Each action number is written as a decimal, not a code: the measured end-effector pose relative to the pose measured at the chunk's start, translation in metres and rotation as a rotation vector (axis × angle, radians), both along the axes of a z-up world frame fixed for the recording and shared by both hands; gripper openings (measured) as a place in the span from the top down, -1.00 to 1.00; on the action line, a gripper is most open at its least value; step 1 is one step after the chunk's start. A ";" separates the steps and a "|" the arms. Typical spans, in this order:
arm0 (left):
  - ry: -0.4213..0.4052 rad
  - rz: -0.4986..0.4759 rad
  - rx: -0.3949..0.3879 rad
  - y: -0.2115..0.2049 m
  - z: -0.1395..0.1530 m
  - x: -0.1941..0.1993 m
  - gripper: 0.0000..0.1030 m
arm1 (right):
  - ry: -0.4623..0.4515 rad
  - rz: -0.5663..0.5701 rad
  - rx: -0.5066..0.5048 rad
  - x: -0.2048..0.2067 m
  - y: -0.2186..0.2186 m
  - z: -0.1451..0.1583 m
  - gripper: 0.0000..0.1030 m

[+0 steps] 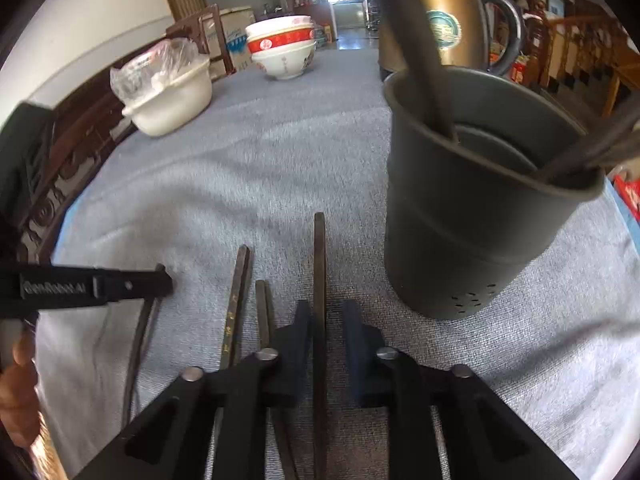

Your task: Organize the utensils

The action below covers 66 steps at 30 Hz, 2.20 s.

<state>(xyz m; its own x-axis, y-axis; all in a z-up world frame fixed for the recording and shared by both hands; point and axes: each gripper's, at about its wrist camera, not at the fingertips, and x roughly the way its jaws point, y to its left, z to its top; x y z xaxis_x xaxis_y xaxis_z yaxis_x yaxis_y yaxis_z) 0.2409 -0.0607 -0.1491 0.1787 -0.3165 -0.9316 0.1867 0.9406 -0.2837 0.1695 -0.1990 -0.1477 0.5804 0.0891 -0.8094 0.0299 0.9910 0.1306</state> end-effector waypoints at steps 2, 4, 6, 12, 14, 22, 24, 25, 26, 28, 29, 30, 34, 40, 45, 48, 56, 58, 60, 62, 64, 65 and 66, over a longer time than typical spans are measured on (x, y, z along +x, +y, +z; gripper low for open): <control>0.015 -0.002 -0.015 0.001 0.001 0.005 0.76 | 0.005 0.010 -0.004 0.000 -0.001 0.000 0.88; 0.015 0.000 -0.022 -0.001 0.000 0.007 0.74 | -0.004 0.008 0.008 -0.004 -0.003 0.002 0.88; 0.001 -0.001 -0.021 -0.002 0.000 0.008 0.74 | -0.040 0.013 0.019 -0.013 -0.004 0.010 0.88; -0.040 0.032 -0.009 0.005 0.005 0.003 0.85 | -0.176 0.073 0.078 -0.048 -0.005 0.045 0.88; -0.068 0.038 -0.027 0.007 0.016 -0.002 0.85 | -0.233 0.098 0.096 -0.062 -0.006 0.061 0.88; -0.267 0.035 -0.083 0.017 0.095 -0.030 0.87 | -0.468 0.111 0.140 -0.115 -0.020 0.128 0.88; -0.316 0.035 -0.095 0.019 0.114 -0.038 0.87 | -0.516 0.103 0.156 -0.122 -0.023 0.141 0.88; -0.342 0.036 -0.102 0.019 0.124 -0.043 0.87 | -0.540 0.099 0.165 -0.126 -0.025 0.149 0.88; -0.363 0.036 -0.110 0.021 0.132 -0.045 0.87 | -0.564 0.096 0.171 -0.129 -0.026 0.154 0.88; -0.399 0.034 -0.128 0.022 0.147 -0.053 0.87 | -0.612 0.091 0.181 -0.140 -0.030 0.167 0.88; -0.414 0.032 -0.135 0.021 0.153 -0.055 0.87 | -0.635 0.089 0.186 -0.144 -0.032 0.173 0.88; -0.433 0.030 -0.140 0.020 0.160 -0.060 0.87 | -0.648 0.087 0.186 -0.146 -0.034 0.178 0.88; -0.493 0.022 -0.170 0.017 0.183 -0.071 0.87 | -0.702 0.067 0.183 -0.153 -0.041 0.192 0.88; -0.578 -0.010 -0.199 0.003 0.216 -0.079 0.87 | -0.758 -0.006 0.156 -0.138 -0.061 0.209 0.88; -0.668 -0.012 -0.220 -0.010 0.250 -0.072 0.87 | -0.797 -0.063 0.118 -0.114 -0.073 0.221 0.88; -0.725 -0.004 -0.240 -0.017 0.267 -0.064 0.87 | -0.825 -0.115 0.100 -0.097 -0.076 0.228 0.88; -0.841 0.033 -0.294 -0.045 0.281 -0.042 0.87 | -0.844 -0.296 0.050 -0.050 -0.078 0.224 0.88; -0.842 0.044 -0.305 -0.051 0.278 -0.039 0.87 | -0.840 -0.338 0.031 -0.043 -0.080 0.218 0.88; -0.832 0.051 -0.318 -0.058 0.272 -0.033 0.87 | -0.831 -0.368 0.026 -0.036 -0.084 0.213 0.88; -0.804 0.052 -0.328 -0.065 0.261 -0.029 0.87 | -0.814 -0.393 0.033 -0.029 -0.087 0.206 0.88; -0.786 0.050 -0.326 -0.069 0.253 -0.026 0.87 | -0.801 -0.403 0.033 -0.025 -0.088 0.201 0.88; -0.777 0.048 -0.326 -0.071 0.251 -0.027 0.87 | -0.795 -0.401 0.029 -0.023 -0.088 0.198 0.88; -0.768 0.048 -0.323 -0.073 0.246 -0.026 0.87 | -0.792 -0.400 0.019 -0.021 -0.088 0.197 0.88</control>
